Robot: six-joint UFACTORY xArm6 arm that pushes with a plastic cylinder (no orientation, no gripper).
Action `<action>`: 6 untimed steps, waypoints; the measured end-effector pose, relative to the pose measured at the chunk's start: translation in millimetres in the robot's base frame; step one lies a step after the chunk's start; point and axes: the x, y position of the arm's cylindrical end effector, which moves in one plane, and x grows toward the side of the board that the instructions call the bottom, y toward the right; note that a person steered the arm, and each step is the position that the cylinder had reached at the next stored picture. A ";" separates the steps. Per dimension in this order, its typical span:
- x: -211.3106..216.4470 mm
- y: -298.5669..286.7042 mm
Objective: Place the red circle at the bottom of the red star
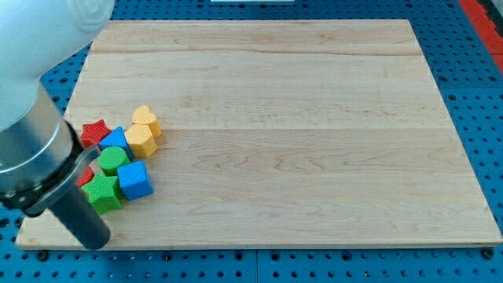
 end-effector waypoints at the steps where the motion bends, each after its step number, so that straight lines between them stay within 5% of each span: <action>1: 0.7 -37.9; 6: -117.2 -45.2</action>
